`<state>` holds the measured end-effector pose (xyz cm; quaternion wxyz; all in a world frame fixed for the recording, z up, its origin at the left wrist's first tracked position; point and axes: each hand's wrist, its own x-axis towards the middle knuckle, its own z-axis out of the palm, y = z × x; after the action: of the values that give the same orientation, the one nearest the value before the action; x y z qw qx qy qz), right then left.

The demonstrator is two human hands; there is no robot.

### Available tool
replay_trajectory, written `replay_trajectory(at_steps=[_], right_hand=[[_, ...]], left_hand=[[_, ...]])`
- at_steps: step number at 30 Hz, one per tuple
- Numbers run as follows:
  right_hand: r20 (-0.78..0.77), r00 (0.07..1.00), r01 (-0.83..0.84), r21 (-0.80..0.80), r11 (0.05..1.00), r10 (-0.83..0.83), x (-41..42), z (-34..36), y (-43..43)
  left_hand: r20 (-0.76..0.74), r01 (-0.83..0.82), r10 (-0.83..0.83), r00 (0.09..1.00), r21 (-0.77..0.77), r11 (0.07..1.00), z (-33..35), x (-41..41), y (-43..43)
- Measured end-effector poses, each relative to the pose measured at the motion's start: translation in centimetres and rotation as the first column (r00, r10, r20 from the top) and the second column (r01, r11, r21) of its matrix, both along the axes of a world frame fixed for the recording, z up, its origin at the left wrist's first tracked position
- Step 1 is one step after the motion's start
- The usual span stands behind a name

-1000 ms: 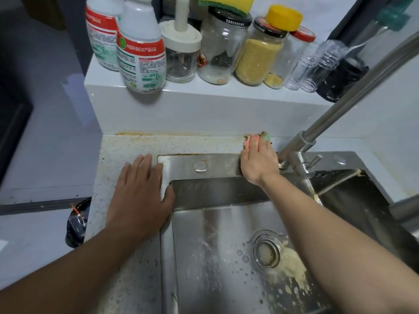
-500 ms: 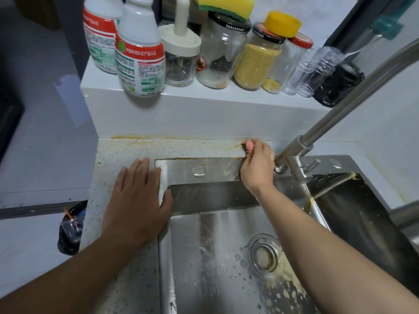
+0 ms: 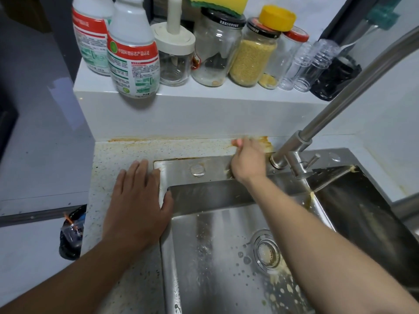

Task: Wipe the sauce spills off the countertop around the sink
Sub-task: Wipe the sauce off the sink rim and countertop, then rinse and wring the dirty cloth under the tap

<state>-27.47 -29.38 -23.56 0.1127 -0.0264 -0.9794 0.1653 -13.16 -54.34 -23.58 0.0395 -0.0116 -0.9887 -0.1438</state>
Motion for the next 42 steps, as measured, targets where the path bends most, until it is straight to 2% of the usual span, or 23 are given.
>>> replay_trajectory(at_steps=[3, 5, 6, 8, 9, 11, 12, 13, 14, 16, 18, 21, 24, 27, 30, 34, 37, 39, 42], right_hand=[[-0.165, 0.937, -0.338, -0.213, 0.917, 0.307, 4.6, 0.1, -3.7], [-0.224, 0.887, -0.459, -0.322, 0.828, 0.405, 7.3, 0.8, -5.5], [-0.218, 0.888, -0.459, -0.399, 0.794, 0.404, 8.3, 1.2, -6.3], [-0.138, 0.944, -0.313, -0.652, 0.690, 0.299, 10.2, 1.9, -7.2], [-0.064, 0.974, -0.181, -0.798, 0.575, 0.217, 11.1, 2.4, -7.3], [0.096, 0.990, 0.075, -0.978, 0.195, 0.100, 13.1, 3.0, -6.3], [0.194, 0.977, 0.195, -0.981, -0.007, 0.084, 14.4, 3.2, -5.3], [0.290, 0.953, 0.301, -0.940, -0.159, 0.087, 15.7, 3.3, -4.0], [0.364, 0.926, 0.376, -0.885, -0.275, 0.097, 17.1, 3.5, -2.5], [0.457, 0.885, 0.447, -0.774, -0.448, 0.094, 19.4, 4.0, 0.3], [0.515, 0.853, 0.470, -0.688, -0.553, 0.083, 21.2, 4.6, 2.7], [0.559, 0.823, 0.505, -0.644, -0.575, 0.096, 23.4, 4.6, 5.4], [0.582, 0.798, 0.567, -0.636, -0.523, 0.157, 24.5, 4.5, 7.2], [0.592, 0.776, 0.612, -0.628, -0.481, 0.217, 24.6, 4.8, 8.9], [0.585, 0.766, 0.632, -0.610, -0.478, 0.266, 24.4, 4.8, 10.5], [0.555, 0.766, 0.640, -0.617, -0.457, 0.325, 24.1, 5.2, 12.3], [0.540, 0.762, 0.648, -0.648, -0.401, 0.358, 23.7, 5.3, 12.9], [0.535, 0.761, 0.648, -0.646, -0.403, 0.366, 23.4, 5.1, 13.0], [0.544, 0.760, 0.649, -0.637, -0.415, 0.355, 23.3, 4.8, 13.1]], left_hand=[[-0.001, -0.004, 0.004, 1.000, 0.001, 1.000, 0.2, 0.1, 0.0], [-0.001, -0.008, 0.008, 1.000, 0.001, 1.000, 0.3, 0.0, 0.1], [0.000, -0.010, 0.010, 1.000, 0.000, 1.000, 0.3, 0.0, 0.0], [0.002, -0.007, 0.007, 1.000, 0.002, 1.000, 0.3, 0.1, 0.0], [0.000, -0.004, 0.004, 1.000, 0.011, 1.000, 0.3, 0.1, -0.1], [-0.010, 0.006, -0.005, 1.000, 0.034, 0.999, 0.2, 0.1, -0.2], [-0.012, 0.013, -0.013, 1.000, 0.048, 0.999, 0.2, 0.1, -0.3], [-0.010, 0.018, -0.018, 1.000, 0.068, 0.998, 0.3, 0.1, -0.4], [-0.004, 0.021, -0.021, 1.000, 0.089, 0.996, 0.5, 0.1, -0.4], [0.005, 0.024, -0.025, 1.000, 0.138, 0.990, 0.9, 0.4, -0.5], [0.000, 0.048, -0.049, 0.999, 0.185, 0.981, 1.3, 1.0, -0.1], [-0.037, 0.114, -0.108, 0.993, 0.270, 0.956, 2.0, 2.8, 2.0], [-0.009, 0.134, -0.148, 0.989, 0.471, 0.872, 3.2, 4.3, 5.8], [0.140, 0.009, -0.155, 0.978, 0.713, 0.701, 3.5, 4.0, 10.7], [0.281, -0.171, -0.186, 0.941, 0.874, 0.455, 4.7, 2.6, 15.8], [0.300, -0.257, -0.220, 0.928, 0.945, 0.203, 8.3, -0.5, 22.3], [0.276, -0.286, -0.240, 0.931, 0.958, -0.003, 10.6, -2.9, 25.2], [0.248, -0.270, -0.270, 0.930, 0.962, -0.047, 11.2, -3.9, 26.2], [0.242, -0.264, -0.275, 0.930, 0.963, -0.045, 11.0, -4.4, 26.8]])
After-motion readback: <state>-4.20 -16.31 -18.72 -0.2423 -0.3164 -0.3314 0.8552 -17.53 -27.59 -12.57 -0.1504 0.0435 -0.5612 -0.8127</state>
